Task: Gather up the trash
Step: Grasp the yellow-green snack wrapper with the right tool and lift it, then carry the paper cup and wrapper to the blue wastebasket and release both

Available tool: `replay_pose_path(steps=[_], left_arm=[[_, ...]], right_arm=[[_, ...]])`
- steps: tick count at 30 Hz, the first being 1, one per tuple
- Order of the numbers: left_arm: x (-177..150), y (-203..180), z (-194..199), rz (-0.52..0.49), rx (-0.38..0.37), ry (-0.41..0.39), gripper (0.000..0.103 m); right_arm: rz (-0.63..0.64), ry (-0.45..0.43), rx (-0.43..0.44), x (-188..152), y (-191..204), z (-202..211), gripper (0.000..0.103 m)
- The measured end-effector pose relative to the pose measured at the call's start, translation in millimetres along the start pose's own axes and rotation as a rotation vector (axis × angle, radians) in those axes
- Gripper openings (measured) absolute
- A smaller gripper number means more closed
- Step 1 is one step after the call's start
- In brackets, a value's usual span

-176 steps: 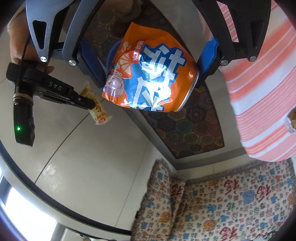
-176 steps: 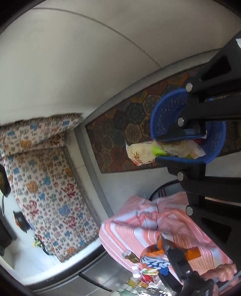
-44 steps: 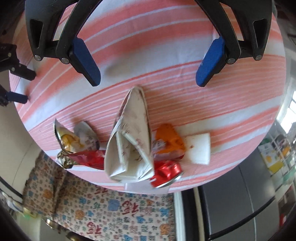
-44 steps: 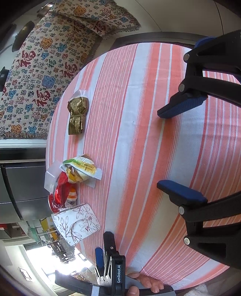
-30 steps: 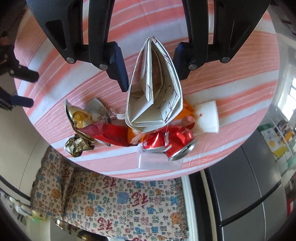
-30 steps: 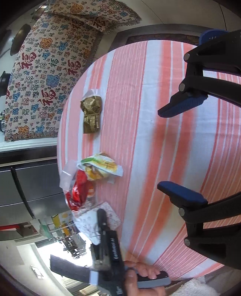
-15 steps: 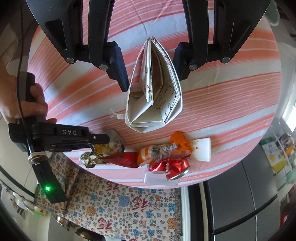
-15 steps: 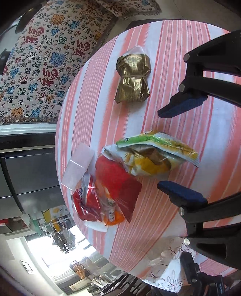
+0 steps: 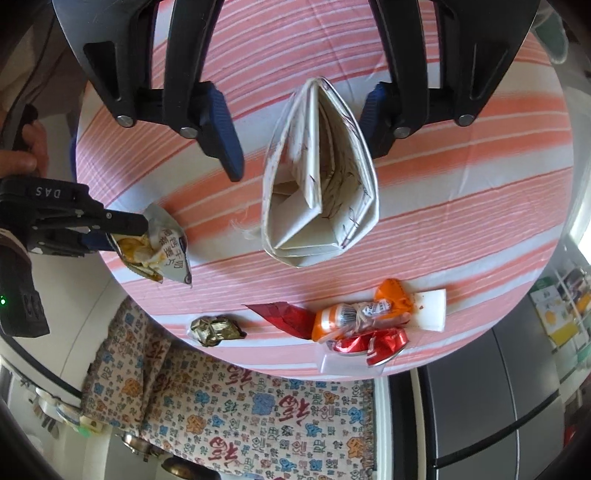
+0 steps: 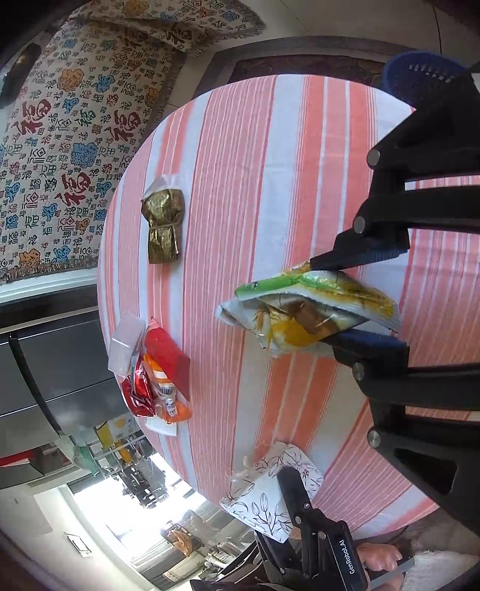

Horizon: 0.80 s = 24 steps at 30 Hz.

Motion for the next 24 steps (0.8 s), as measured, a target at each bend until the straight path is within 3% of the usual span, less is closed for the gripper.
replay_pose_path(steps=[1,2,10,12,13,14,24], left_arm=[[-0.5,0.0,0.6,0.002,-0.003,0.001,0.069],[-1.1,-0.1,1.3,-0.003,-0.003,0.002,0.069],[1.6,6.5,11.5,0.001,0.019,-0.010,0.070],[3.7,5.1,14.5,-0.012,0.024,-0.021,0.064],[4.2,3.6,15.2,-0.025,0.026,-0.023,0.055],[4.1,1.7,14.8,-0.034,0.024,-0.019,0.042],[13.8,-13.4,24.7,0.010,-0.028,-0.056,0.038]], right_arm=[[0.002,-0.002,0.006,-0.7,-0.9,1.8,0.053],[0.003,-0.009,0.005,0.3,-1.8,3.0,0.058],[0.014,-0.019,0.048,17.4,7.2,-4.0,0.063],[-0.002,-0.021,0.064,20.3,10.0,-8.0,0.063],[-0.023,-0.024,0.066,21.8,8.6,-9.0,0.057],[-0.040,-0.025,0.060,22.2,5.5,-8.6,0.030],[-0.068,-0.098,0.041,18.6,-8.4,32.7,0.023]])
Point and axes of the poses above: each gripper's, at about its wrist camera, not at the fingertips, and z roughly against the way its jaws point, y to its left, x to its top, the point moved 10 cm from there along -z, roughly the way its jaws point
